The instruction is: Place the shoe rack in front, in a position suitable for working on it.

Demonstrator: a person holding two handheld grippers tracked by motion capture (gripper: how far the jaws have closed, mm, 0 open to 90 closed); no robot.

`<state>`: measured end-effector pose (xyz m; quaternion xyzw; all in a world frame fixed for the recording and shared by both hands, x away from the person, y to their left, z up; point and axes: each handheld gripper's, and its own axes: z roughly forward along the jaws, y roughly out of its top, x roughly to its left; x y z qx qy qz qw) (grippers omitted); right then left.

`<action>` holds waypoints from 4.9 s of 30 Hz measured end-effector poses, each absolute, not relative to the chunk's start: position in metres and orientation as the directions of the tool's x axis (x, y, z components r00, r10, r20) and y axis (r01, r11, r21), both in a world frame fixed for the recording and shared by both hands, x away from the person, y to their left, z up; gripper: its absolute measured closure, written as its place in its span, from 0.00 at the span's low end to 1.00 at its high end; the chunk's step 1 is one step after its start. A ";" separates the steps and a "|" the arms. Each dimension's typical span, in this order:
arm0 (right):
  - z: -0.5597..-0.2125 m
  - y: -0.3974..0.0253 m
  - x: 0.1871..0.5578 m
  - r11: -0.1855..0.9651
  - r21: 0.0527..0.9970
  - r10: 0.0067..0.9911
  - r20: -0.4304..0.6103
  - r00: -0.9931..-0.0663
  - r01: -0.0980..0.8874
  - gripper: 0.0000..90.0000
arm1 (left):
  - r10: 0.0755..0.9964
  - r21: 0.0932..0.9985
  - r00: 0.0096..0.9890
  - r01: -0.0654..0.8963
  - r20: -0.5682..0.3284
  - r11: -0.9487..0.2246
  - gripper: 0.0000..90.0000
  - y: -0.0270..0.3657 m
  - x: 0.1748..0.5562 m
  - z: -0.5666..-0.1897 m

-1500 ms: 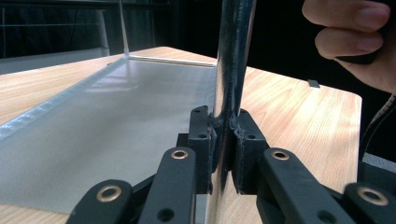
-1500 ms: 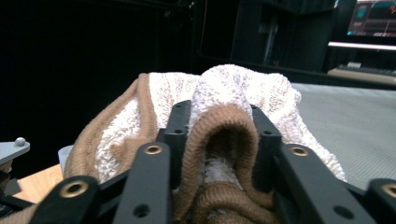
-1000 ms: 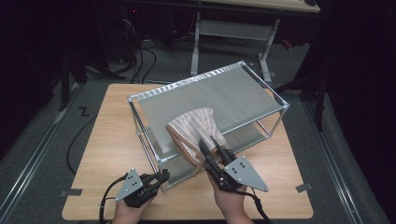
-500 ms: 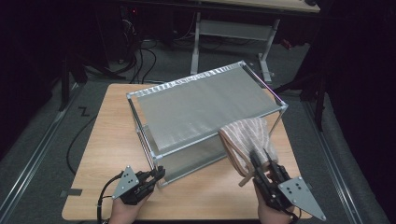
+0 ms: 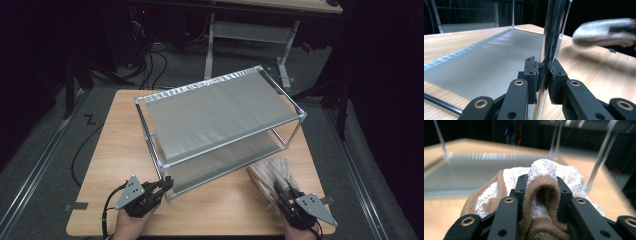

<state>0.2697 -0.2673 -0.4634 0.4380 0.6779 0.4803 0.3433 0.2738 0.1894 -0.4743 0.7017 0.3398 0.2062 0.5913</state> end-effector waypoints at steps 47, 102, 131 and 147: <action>-0.480 -0.248 0.331 0.354 0.604 0.908 -0.040 -0.417 0.714 0.21 | 0.860 0.967 0.502 0.251 -0.093 -0.042 0.64 0.272 0.279 -0.479; -0.429 -0.260 0.345 0.272 0.937 0.947 -0.220 -0.235 0.218 0.72 | 0.877 0.969 0.477 0.238 -0.062 -0.061 0.77 0.269 0.281 -0.478; -0.441 -0.266 0.366 0.180 0.939 0.976 -0.134 -0.169 0.294 0.31 | 0.876 0.964 0.481 0.221 0.025 -0.149 0.89 0.267 0.283 -0.477; -0.460 -0.264 0.390 0.194 0.916 0.959 -0.102 -0.266 0.351 0.53 | 0.867 0.963 0.497 0.210 0.042 -0.167 0.89 0.265 0.284 -0.477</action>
